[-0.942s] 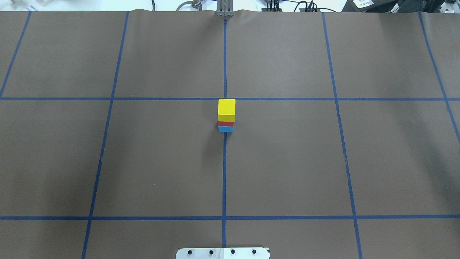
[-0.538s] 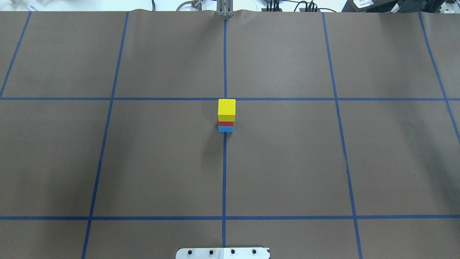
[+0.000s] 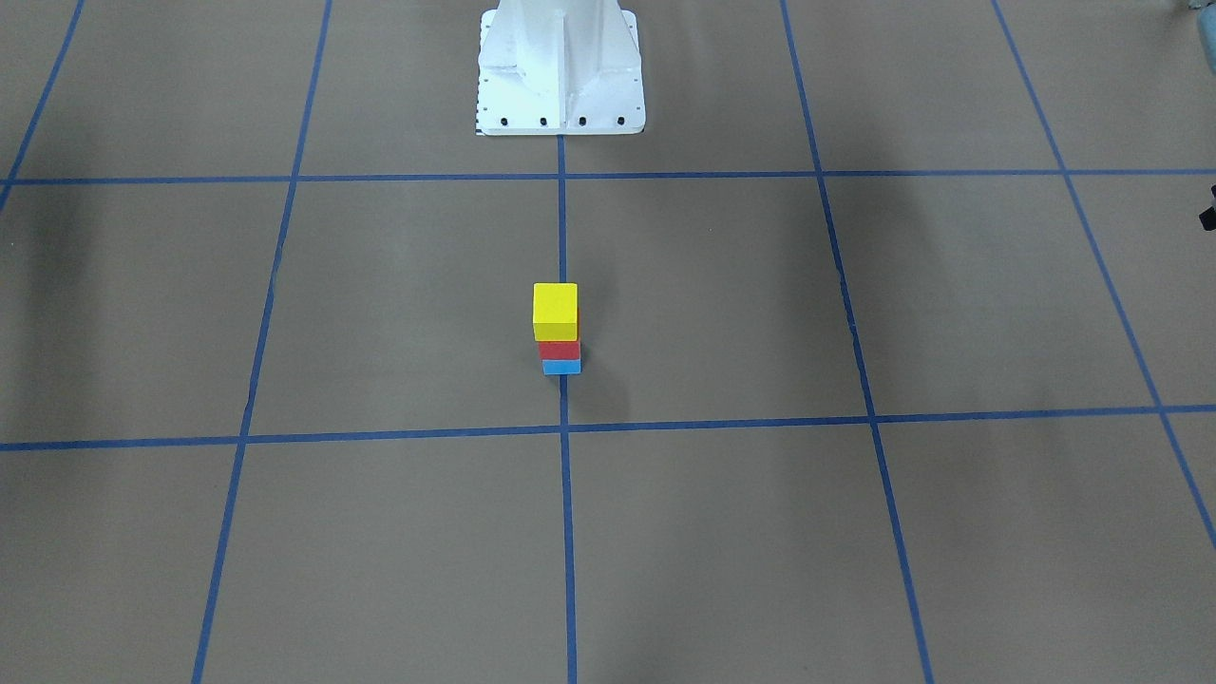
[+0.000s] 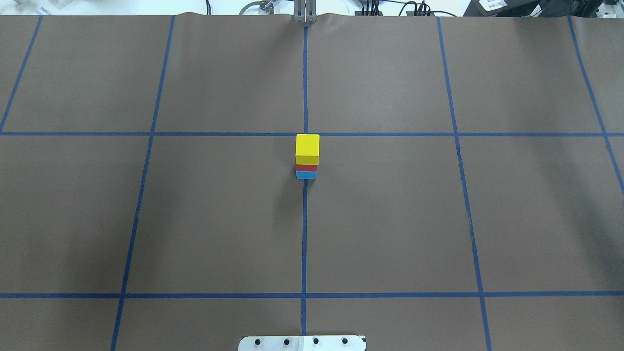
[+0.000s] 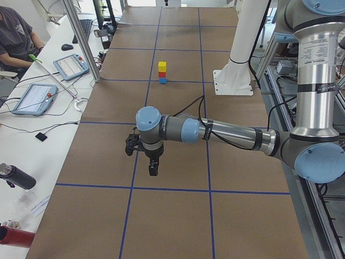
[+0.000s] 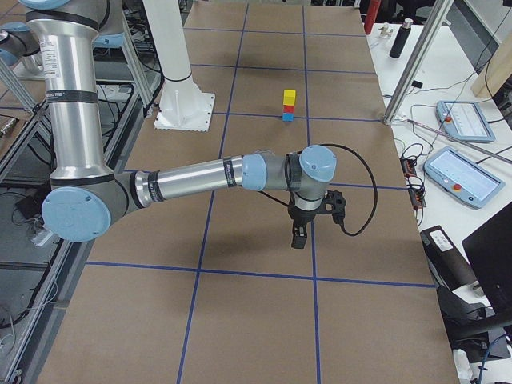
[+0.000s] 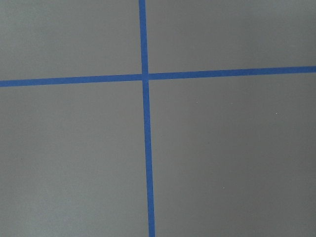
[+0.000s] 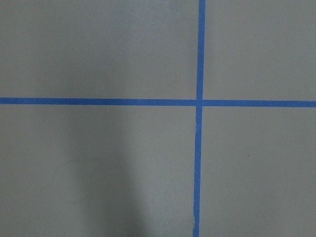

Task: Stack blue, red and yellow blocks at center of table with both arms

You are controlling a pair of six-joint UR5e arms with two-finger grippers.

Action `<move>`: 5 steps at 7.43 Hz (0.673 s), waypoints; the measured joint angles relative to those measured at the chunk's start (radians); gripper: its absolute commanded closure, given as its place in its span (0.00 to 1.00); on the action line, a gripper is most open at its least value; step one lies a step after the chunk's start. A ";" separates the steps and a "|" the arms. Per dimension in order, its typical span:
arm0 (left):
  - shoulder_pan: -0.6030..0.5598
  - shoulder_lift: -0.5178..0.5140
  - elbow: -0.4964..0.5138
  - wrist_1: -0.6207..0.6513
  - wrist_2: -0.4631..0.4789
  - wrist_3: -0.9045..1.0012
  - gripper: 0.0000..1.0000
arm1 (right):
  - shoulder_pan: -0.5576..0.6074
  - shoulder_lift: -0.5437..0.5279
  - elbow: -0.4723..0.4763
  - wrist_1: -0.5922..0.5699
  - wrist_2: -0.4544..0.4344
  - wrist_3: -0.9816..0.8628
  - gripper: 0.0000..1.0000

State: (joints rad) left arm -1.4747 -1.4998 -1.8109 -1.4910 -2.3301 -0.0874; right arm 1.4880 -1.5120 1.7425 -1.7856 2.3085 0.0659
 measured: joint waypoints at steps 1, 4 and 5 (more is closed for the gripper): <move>-0.001 0.001 0.001 0.000 0.000 0.000 0.00 | 0.000 -0.001 0.000 0.000 0.000 0.000 0.01; -0.007 0.013 0.004 0.000 -0.001 -0.002 0.00 | 0.000 -0.003 0.000 0.000 -0.003 0.002 0.01; -0.008 0.018 0.003 0.000 -0.002 -0.003 0.00 | 0.000 -0.004 0.000 0.000 -0.003 0.002 0.01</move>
State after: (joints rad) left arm -1.4824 -1.4814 -1.8075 -1.4909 -2.3316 -0.0903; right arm 1.4880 -1.5159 1.7426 -1.7855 2.3057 0.0675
